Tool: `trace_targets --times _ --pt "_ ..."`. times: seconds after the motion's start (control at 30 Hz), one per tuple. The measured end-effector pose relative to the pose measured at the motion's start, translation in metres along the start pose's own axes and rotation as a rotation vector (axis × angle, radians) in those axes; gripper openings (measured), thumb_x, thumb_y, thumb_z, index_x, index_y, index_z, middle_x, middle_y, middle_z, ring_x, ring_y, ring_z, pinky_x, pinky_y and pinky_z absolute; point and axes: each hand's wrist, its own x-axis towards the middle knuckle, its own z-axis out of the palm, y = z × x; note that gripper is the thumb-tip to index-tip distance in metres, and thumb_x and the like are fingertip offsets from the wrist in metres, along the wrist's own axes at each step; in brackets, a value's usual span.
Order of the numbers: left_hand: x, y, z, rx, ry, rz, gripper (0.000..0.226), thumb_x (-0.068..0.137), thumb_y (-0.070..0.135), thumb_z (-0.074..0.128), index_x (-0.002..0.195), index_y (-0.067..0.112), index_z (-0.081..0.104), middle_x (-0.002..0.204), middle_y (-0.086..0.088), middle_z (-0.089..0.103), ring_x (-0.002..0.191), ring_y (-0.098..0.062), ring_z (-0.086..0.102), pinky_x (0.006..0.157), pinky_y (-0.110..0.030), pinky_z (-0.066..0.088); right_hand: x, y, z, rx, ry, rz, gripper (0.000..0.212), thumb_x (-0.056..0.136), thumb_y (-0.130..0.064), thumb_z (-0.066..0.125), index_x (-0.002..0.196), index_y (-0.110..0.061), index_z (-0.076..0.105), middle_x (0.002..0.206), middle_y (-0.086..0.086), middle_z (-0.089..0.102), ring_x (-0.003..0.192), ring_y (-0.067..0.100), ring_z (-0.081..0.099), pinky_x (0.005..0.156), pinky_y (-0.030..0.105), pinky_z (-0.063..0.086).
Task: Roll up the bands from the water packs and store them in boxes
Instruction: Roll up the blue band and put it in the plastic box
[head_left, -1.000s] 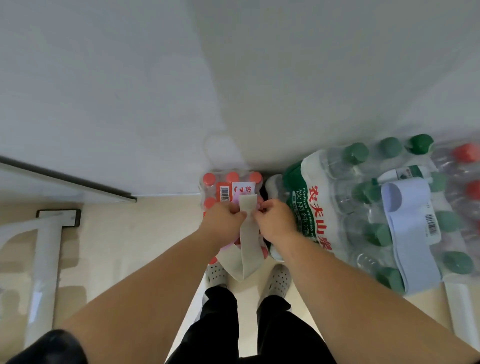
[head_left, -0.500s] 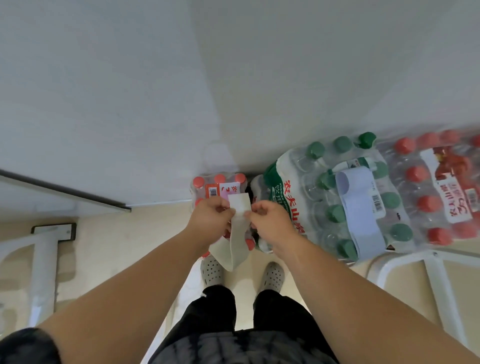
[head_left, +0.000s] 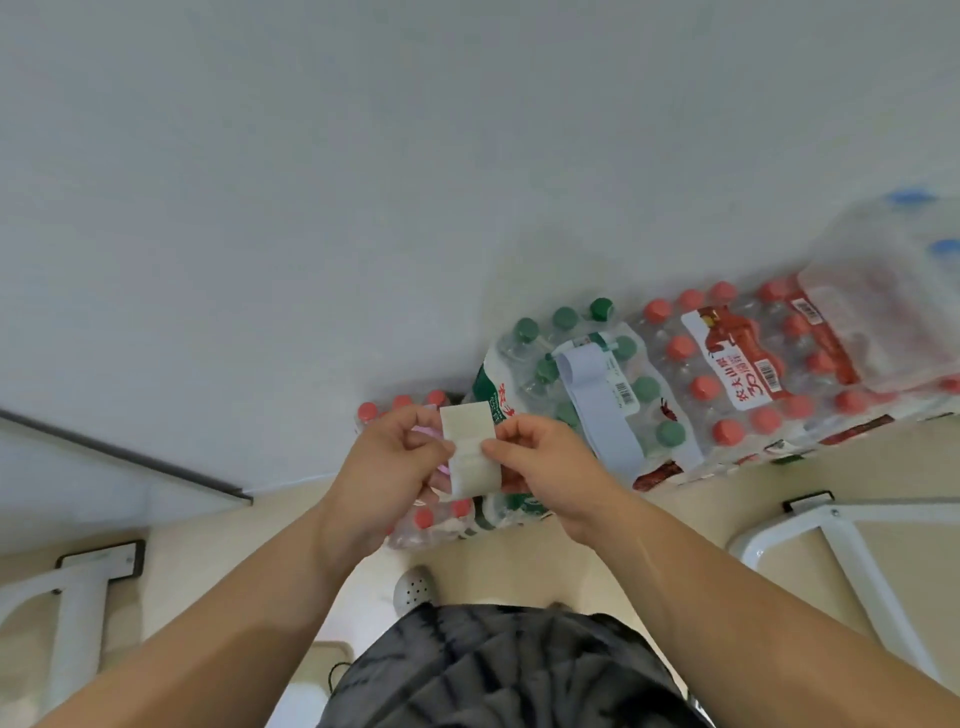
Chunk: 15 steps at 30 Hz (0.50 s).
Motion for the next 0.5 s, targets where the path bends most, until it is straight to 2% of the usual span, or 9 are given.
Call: trace_targets --times 0.07,0.23,0.33,0.43,0.5 --pt "-0.006 0.010 0.013 -0.008 -0.026 0.009 0.013 0.093 0.001 0.061 0.088 0.012 0.065 0.062 -0.011 0.063 0.052 -0.020 0.060 0.045 -0.026 0.044 -0.010 -0.004 -0.013 0.016 -0.004 -0.024 0.007 0.095 -0.013 0.066 0.090 -0.009 0.065 0.083 0.004 0.071 0.072 0.015 0.066 0.071 0.033 0.058" --pt "-0.017 0.035 0.068 -0.039 -0.040 0.026 0.007 0.090 0.004 0.065 0.096 0.006 0.068 0.069 -0.021 0.065 0.056 -0.029 0.057 0.059 -0.041 0.042 -0.040 -0.011 -0.067 0.079 -0.020 -0.074 0.005 0.096 -0.011 0.064 0.094 -0.006 0.065 0.082 0.006 0.067 0.065 0.013 0.063 0.064 0.032 0.056" --pt "-0.027 0.042 0.113 -0.076 -0.034 0.030 0.013 0.091 0.001 0.063 0.103 0.003 0.068 0.074 -0.021 0.065 0.051 -0.023 0.060 0.056 -0.035 0.045 -0.057 -0.011 -0.114 0.079 -0.084 -0.106 0.005 0.096 -0.013 0.065 0.092 -0.010 0.066 0.081 0.005 0.069 0.068 0.017 0.065 0.065 0.035 0.059" --pt "-0.036 0.051 0.163 -0.108 -0.018 0.031 0.018 0.091 -0.002 0.062 0.109 -0.001 0.064 0.067 -0.015 0.066 0.047 -0.021 0.060 0.042 -0.027 0.046 -0.075 -0.006 -0.163 0.107 -0.123 -0.135 0.006 0.096 -0.010 0.064 0.091 -0.010 0.067 0.080 0.003 0.070 0.065 0.013 0.068 0.058 0.032 0.057" --pt "-0.038 0.057 0.197 -0.106 0.006 0.039 0.016 0.091 -0.002 0.063 0.106 0.001 0.063 0.063 -0.011 0.065 0.047 -0.019 0.060 0.041 -0.026 0.046 -0.086 -0.002 -0.194 0.123 -0.130 -0.145 0.007 0.097 -0.011 0.063 0.092 -0.010 0.066 0.080 0.002 0.069 0.063 0.010 0.066 0.059 0.034 0.059"
